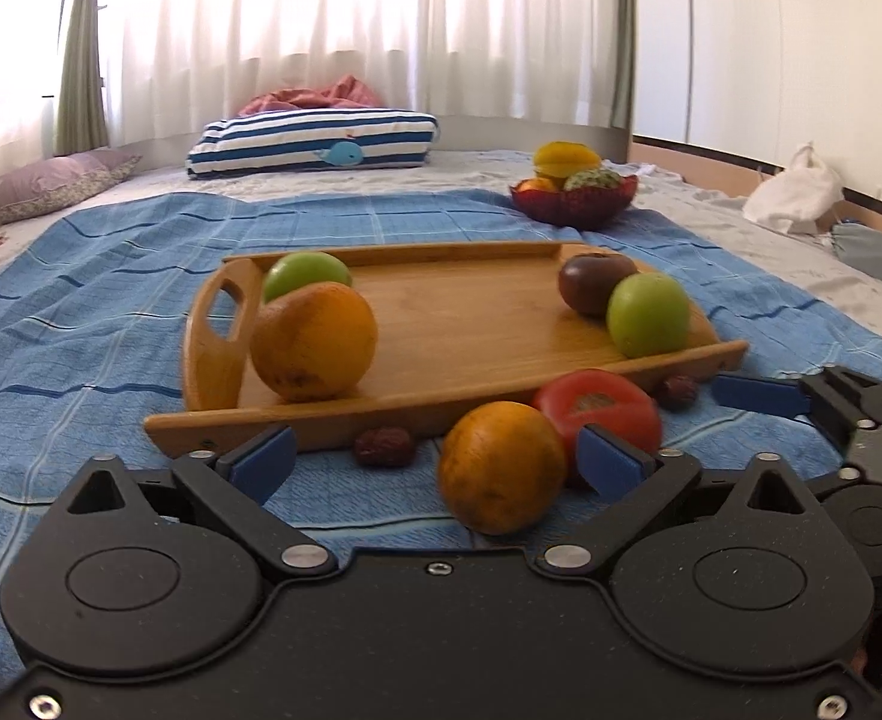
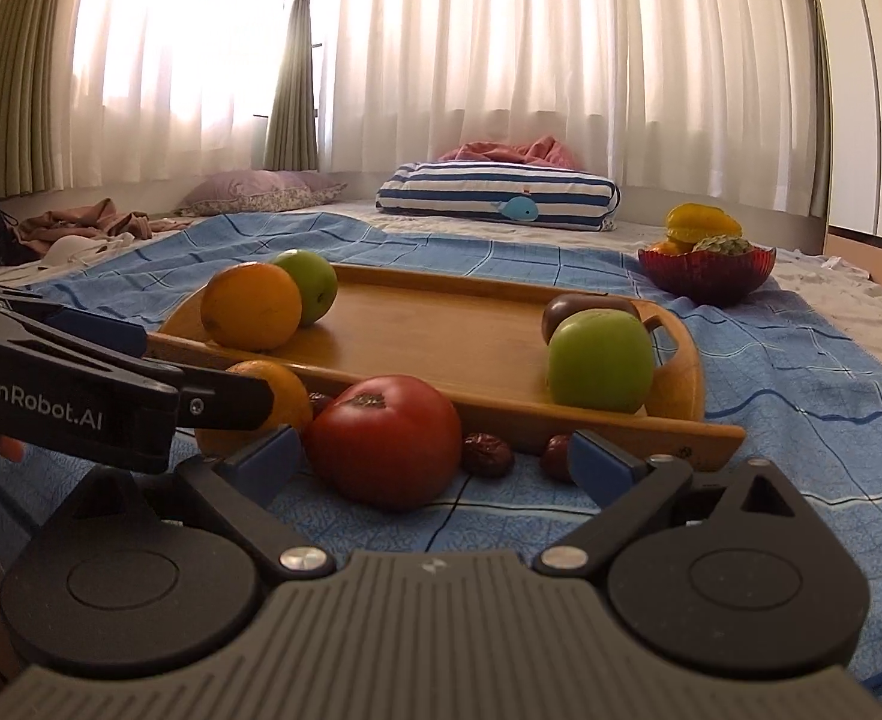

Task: Organize fruits
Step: 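Move the left gripper to the orange on the cloth while the right approaches the red tomato, then close the left gripper on the orange while the right gripper closes on the red tomato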

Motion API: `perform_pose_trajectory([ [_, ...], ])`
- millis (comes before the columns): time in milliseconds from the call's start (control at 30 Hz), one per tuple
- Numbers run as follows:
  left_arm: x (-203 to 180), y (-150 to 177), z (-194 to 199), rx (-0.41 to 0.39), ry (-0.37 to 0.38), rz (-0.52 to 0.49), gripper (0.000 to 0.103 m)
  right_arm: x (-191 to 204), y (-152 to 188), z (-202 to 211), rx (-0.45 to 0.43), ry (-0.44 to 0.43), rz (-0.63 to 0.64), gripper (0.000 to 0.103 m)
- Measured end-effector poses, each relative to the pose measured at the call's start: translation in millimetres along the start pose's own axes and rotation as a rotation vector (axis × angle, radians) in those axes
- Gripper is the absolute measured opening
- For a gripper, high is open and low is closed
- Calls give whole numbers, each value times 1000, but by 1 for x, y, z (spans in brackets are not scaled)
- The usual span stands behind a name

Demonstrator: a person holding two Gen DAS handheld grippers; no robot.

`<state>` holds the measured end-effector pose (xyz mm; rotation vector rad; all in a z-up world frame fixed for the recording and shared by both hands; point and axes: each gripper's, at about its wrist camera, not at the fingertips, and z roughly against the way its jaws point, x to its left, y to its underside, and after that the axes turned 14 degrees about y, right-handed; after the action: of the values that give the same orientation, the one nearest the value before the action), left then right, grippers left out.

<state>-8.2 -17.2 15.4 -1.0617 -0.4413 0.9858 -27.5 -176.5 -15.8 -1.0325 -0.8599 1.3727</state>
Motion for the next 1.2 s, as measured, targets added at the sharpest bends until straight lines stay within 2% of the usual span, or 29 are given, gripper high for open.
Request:
perform_pose_trajectory([
  [67,-1,0,-1,10,12,12,91,0,0,-2,7,-3,-2,100],
  [133,0,0,-3,23,27,32,81,2,2,-2,11,-6,-3,99],
  [233,4,0,-5,41,51,73,73,3,4,-3,16,-6,0,99],
  [433,8,0,-9,59,84,111,66,3,7,-2,29,-9,-4,97],
  [767,3,1,-19,72,79,128,58,1,10,-2,44,-9,-29,94],
  [833,4,1,-20,73,95,140,50,1,11,-2,46,-7,-33,94],
  [1000,3,0,-18,72,96,150,48,1,11,-3,48,-5,-43,93],
  [1200,0,-3,-10,49,65,129,48,4,7,-3,44,-17,-33,85],
])
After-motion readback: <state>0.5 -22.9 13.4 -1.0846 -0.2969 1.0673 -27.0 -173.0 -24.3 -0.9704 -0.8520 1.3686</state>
